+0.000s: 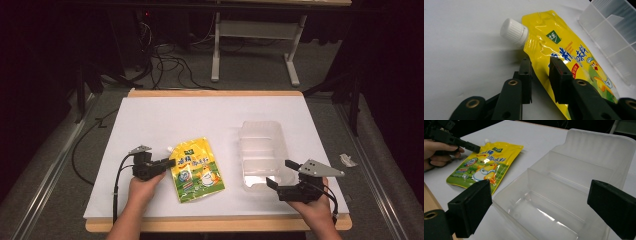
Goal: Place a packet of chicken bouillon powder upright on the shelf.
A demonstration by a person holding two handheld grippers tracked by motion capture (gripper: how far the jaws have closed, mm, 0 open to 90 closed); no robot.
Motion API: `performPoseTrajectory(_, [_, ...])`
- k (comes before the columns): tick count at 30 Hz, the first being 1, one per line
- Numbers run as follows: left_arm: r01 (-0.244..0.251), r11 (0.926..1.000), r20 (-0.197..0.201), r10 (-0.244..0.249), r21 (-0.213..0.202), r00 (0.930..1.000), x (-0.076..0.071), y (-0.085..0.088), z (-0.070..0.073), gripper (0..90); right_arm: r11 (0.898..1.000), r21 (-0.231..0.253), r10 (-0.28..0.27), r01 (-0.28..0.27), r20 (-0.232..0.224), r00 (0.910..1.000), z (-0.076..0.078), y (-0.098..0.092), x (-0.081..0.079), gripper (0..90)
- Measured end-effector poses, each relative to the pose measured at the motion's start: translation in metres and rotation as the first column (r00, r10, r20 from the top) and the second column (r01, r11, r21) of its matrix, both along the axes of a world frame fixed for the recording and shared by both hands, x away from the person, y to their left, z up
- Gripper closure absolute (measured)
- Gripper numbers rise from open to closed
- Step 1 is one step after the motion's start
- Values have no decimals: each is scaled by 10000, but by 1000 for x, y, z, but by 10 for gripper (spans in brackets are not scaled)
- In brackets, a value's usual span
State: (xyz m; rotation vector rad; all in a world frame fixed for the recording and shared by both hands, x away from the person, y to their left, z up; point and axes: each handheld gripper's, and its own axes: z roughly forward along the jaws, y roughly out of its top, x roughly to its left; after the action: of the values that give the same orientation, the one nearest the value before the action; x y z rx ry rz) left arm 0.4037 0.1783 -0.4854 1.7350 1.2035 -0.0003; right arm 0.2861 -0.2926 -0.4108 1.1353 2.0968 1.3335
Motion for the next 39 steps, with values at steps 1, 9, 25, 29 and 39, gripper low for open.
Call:
performPoseTrajectory(1, [-49,9999,38,50,-88,10000,0,0,1,747,10000,9,1,-1,7,10000,0,0,0,59])
performPoseTrajectory(9, [-14,10000,710,11,34,9975,-7,-3,11,887,10000,35,-2,2,17,10000,0,0,0,61])
performPoseTrajectory(25, [35,9924,3581,-476,1229,9325,-44,-20,49,900,9995,301,37,-40,88,10000,6,2,-4,68])
performPoseTrajectory(29, [-38,9913,4058,-503,1314,9126,-53,-25,57,900,9995,278,155,-158,105,9998,7,6,-6,70])
performPoseTrajectory(39, [-645,9869,4909,-166,1478,8710,-77,-40,70,900,9991,341,259,-268,272,9993,10,8,-9,74])
